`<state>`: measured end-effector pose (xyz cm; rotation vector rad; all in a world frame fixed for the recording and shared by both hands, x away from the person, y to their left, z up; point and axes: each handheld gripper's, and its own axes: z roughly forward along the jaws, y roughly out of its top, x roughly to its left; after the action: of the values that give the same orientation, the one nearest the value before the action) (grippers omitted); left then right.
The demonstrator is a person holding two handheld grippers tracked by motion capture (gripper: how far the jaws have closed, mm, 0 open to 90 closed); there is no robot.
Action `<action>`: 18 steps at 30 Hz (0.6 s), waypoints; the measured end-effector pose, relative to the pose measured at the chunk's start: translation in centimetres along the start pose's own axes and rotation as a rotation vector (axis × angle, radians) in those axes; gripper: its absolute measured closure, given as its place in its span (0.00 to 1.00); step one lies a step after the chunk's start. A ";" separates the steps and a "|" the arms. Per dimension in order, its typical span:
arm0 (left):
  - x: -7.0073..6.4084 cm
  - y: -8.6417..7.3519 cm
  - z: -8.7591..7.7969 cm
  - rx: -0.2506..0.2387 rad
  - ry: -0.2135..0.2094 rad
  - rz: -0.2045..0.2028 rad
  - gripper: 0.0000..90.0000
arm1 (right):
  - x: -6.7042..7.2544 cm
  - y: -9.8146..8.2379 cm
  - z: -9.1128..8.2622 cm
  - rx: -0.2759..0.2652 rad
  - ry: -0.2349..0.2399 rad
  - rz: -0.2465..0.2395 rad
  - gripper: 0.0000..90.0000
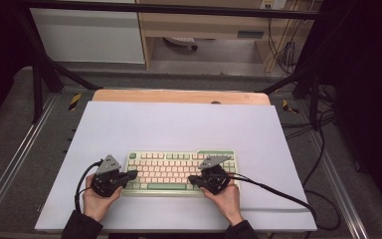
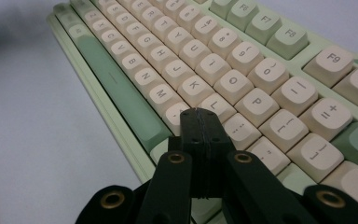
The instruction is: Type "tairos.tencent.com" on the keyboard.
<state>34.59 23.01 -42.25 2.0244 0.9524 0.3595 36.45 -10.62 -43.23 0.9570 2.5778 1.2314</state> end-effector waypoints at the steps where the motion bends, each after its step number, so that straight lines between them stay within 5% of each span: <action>1: 0.0 0.0 0.0 0.000 0.000 0.000 1.00 | 0.0 0.0 0.0 -0.001 -0.001 0.000 1.00; 18: -0.1 0.1 -0.1 -0.004 -0.003 0.006 1.00 | -0.4 -0.1 -2.0 -0.009 -0.021 0.000 1.00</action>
<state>34.52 22.94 -42.17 2.0241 0.9439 0.3609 35.98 -12.26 -42.08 0.9632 2.5541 1.2254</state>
